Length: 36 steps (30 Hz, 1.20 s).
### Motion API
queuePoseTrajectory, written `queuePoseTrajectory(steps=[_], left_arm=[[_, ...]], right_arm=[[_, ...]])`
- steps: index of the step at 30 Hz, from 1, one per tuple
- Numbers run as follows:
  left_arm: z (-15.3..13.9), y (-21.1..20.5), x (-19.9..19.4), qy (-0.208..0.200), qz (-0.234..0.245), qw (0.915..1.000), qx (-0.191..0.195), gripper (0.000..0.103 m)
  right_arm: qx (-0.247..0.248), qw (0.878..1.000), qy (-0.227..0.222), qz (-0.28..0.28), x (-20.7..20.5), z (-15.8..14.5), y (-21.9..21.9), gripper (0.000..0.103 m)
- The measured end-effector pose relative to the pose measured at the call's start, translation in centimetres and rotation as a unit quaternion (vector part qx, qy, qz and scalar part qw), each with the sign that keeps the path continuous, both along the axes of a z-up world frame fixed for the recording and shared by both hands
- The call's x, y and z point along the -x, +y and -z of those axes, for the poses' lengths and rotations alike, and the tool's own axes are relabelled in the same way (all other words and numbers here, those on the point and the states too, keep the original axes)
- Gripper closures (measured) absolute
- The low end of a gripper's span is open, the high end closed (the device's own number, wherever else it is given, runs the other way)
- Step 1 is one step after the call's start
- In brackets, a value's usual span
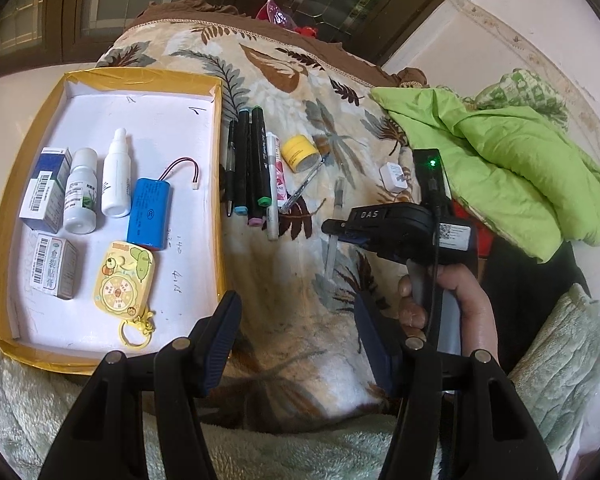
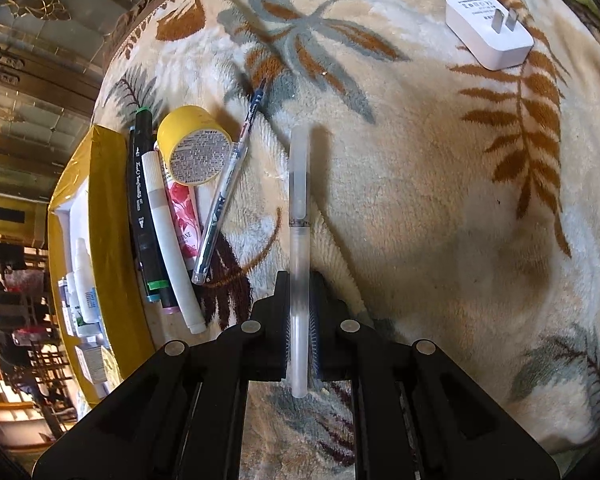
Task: Organize rigid objects
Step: 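Grasp the clear pen tube with the right tool, then carry the clear pen tube into the tray and open the right tool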
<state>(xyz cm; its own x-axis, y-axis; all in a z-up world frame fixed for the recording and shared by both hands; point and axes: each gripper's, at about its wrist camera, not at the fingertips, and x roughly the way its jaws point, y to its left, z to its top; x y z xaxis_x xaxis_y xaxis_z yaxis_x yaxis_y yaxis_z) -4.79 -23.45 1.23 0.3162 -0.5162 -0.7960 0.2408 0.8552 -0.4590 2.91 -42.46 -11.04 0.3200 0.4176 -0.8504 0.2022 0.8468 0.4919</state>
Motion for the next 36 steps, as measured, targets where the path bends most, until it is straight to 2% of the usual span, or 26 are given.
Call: queuePoseTrajectory(steps=[4,10,14,19,24,27,29,31,33,35,36], left_arm=[[0.1,0.3,-0.4,-0.001,-0.005,1.0000,0.008,0.044],[0.9,-0.2,-1.8,0.010,0.000,0.9998,0.017,0.044],[1.5,-1.1,-3.2,0.010,0.012,0.9999,0.007,0.044],[2.2,-3.8,-6.7,0.013,0.034,0.9993,0.002,0.044],[4.2,-9.0,-11.1,0.020,0.076,0.9957,-0.049,0.044],[5.7,-11.4,-13.2,0.021,0.086,0.9929,-0.079,0.045],[6.4,-12.5,-14.1,0.018,0.086,0.9914,-0.097,0.054],[7.7,-13.7,-15.2,0.025,0.094,0.9883,-0.118,0.055],[9.4,-14.5,-15.7,0.038,0.096,0.9829,-0.153,0.062],[9.8,-14.6,-15.5,0.026,0.092,0.9807,-0.171,0.087],[9.7,-14.5,-15.1,0.016,0.086,0.9796,-0.181,0.089]], right_arm=[[-0.025,0.999,-0.012,0.046,1.5,-1.2,-1.9,0.095],[-0.117,0.984,-0.055,0.124,3.3,-3.7,-3.2,0.095],[-0.129,0.978,-0.060,0.156,3.2,-3.8,-4.2,0.095],[-0.127,0.975,-0.082,0.165,3.2,-4.5,-6.9,0.095],[-0.129,0.972,-0.080,0.181,2.9,-3.3,-8.2,0.095],[-0.133,0.971,-0.079,0.182,2.6,-2.8,-8.5,0.095],[-0.133,0.970,-0.083,0.184,2.5,-2.7,-8.7,0.095],[-0.134,0.970,-0.086,0.183,2.3,-2.6,-8.6,0.094],[-0.132,0.971,-0.087,0.179,1.9,-2.5,-8.1,0.094],[-0.133,0.971,-0.087,0.177,1.8,-2.4,-8.0,0.094],[-0.132,0.971,-0.088,0.177,1.7,-2.3,-7.9,0.094]])
